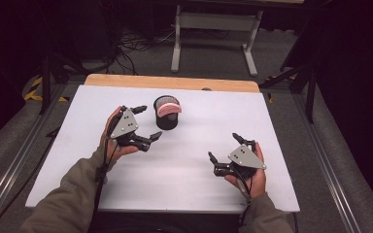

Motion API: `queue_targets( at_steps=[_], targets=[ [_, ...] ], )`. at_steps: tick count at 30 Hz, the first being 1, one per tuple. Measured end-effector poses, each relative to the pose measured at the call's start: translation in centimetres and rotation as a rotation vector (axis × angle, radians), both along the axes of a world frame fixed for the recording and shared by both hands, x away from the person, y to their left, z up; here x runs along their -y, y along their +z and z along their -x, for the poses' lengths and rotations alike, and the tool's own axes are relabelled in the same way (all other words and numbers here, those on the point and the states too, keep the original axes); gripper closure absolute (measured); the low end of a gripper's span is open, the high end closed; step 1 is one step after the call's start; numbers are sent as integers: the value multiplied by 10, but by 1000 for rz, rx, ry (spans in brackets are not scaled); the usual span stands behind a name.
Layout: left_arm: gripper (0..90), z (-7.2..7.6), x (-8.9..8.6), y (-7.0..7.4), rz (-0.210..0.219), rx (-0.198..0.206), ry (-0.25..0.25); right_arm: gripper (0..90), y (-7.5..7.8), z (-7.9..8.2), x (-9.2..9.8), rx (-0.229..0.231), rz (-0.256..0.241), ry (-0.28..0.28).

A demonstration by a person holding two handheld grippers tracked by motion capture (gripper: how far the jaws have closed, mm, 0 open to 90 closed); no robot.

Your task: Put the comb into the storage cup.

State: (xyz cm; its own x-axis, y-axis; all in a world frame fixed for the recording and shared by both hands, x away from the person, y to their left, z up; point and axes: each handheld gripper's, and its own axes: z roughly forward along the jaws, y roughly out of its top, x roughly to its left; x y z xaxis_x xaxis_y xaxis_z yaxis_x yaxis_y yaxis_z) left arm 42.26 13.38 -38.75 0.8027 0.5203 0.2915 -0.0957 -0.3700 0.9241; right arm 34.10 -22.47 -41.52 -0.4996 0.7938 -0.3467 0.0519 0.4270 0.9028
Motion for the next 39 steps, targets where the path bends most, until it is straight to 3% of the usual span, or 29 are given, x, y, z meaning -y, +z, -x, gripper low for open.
queue_targets(
  at_steps=[9,16,25,30,35,39],
  targets=[
    [59,14,-1,3,-3,15,-17,41,0,1,0,4,-15,3],
    [58,22,-6,2,-9,5,-22,43,0,2,0,17,-14,-2],
    [58,30,-15,0,-49,14,-15,43,-1,3,-2,16,0,6],
    [57,35,-20,0,-50,20,-18,43,-2,4,-3,17,7,11],
    [57,41,-24,-2,-92,33,-18,43,-2,4,-3,17,2,15],
    [57,46,-27,-3,-90,40,-18,43,-2,5,-4,19,6,16]
  ],
)
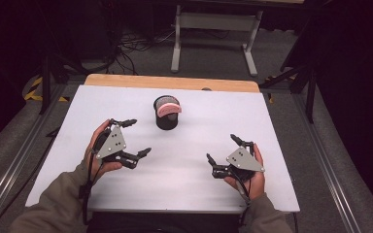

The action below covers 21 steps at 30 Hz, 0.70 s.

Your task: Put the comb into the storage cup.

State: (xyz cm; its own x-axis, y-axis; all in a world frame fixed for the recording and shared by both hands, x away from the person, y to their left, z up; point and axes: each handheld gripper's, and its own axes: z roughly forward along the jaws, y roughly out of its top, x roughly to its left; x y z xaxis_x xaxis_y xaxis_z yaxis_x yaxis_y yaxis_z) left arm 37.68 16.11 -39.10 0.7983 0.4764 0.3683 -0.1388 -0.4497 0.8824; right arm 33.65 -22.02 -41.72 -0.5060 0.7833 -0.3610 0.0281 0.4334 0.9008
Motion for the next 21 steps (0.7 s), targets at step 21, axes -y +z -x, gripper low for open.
queue_targets(
  at_steps=[21],
  targets=[
    [46,21,-31,-21,-75,-2,29,43,-1,3,-7,4,20,14]
  ],
)
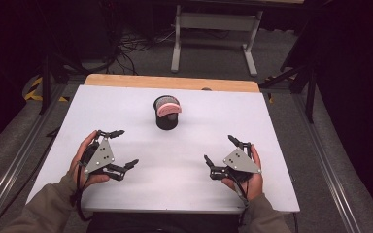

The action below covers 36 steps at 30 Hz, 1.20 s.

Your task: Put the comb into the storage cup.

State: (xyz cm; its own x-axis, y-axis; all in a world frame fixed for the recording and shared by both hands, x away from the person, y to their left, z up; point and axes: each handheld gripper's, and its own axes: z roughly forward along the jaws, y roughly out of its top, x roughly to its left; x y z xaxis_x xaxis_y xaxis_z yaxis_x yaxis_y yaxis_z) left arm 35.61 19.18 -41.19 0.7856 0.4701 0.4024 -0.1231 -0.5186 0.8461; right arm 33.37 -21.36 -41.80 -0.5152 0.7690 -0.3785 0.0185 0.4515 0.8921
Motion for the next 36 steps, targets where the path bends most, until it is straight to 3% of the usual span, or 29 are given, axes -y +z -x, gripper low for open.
queue_targets(
  at_steps=[17,29,36],
  targets=[
    [39,5,-19,-16,-7,-21,56,44,-2,1,-3,-5,11,15],
    [31,13,-41,-27,33,-34,113,44,-5,4,-3,-11,18,20],
    [32,16,-55,-37,68,-62,148,46,-6,5,-2,-14,14,19]
  ],
)
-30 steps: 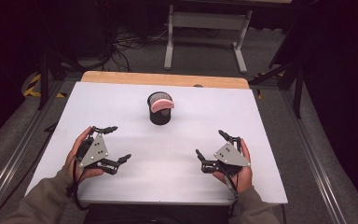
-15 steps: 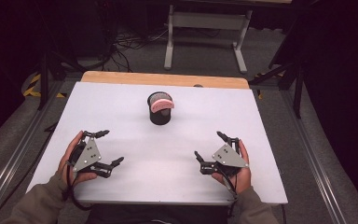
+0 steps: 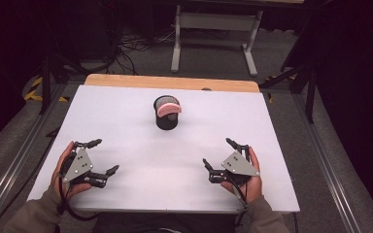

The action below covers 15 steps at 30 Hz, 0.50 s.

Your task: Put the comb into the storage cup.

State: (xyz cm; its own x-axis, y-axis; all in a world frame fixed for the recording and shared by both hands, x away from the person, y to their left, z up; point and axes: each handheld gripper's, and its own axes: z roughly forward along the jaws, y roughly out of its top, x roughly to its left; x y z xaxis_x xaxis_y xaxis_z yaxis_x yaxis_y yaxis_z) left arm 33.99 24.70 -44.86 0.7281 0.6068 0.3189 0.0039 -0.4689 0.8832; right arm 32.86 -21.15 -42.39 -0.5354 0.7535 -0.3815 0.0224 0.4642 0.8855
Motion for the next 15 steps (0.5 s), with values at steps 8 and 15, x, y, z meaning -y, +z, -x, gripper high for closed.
queue_targets(
  at_steps=[8,15],
  targets=[
    [31,0,-14,-7,50,-32,35,46,-3,2,3,-9,-6,-5],
    [32,1,-18,-9,80,-41,40,46,-7,3,4,-22,-3,4]
  ],
)
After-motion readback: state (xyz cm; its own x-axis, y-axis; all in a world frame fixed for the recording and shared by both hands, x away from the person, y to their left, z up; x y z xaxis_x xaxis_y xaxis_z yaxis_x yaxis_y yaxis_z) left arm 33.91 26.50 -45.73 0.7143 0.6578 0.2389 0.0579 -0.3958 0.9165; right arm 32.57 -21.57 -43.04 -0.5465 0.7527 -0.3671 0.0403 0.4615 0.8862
